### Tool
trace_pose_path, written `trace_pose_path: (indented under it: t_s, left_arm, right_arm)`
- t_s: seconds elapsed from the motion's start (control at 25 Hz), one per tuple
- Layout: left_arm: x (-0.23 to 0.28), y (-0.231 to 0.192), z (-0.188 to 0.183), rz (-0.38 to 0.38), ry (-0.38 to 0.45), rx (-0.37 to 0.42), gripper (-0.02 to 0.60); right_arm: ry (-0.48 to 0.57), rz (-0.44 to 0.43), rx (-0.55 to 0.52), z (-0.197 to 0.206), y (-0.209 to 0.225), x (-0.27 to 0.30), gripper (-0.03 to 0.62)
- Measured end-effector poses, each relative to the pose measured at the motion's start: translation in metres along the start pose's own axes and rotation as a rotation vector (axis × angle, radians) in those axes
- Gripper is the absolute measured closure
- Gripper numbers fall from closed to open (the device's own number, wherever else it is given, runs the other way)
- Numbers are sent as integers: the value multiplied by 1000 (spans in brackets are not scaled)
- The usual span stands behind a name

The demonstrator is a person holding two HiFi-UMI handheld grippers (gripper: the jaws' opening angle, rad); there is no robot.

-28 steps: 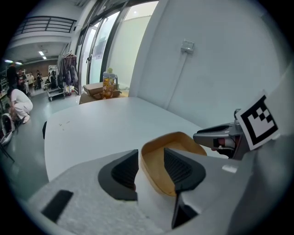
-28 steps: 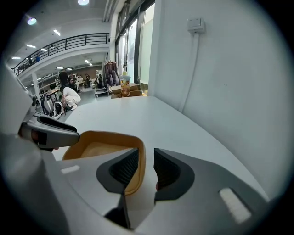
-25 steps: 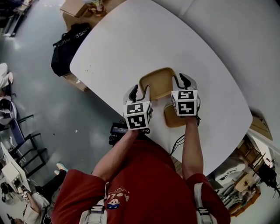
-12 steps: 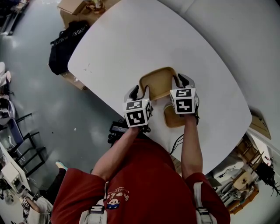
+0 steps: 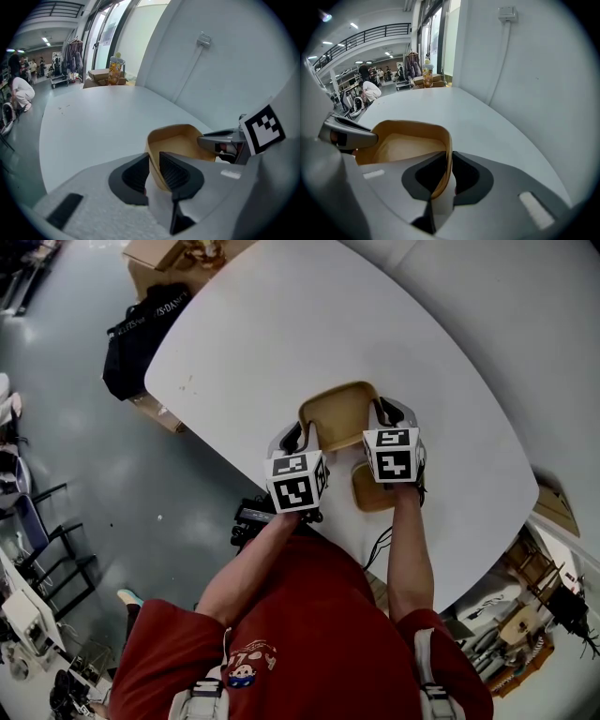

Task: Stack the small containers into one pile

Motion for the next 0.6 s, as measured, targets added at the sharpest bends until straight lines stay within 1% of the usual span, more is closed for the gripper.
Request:
trace_pose_path:
  t_s: [0.24,0.6]
  left_arm:
    - [-6,-1,-7,0,24,-5,517]
    - [-19,4,-14,17,62,13,520]
  right_arm:
    - [24,13,-6,-5,-3,-9,553]
    - [73,48,-3,-13,-5,-29,556]
Point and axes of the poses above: the fingertips, and each gripper's own axes: x forward along the fingers, y to its right, z out of its underside, the point moved 1 cm from there along -x, backward along the fingers, and after that the axes turned 15 degrees about -z, right-handed, at the moved point
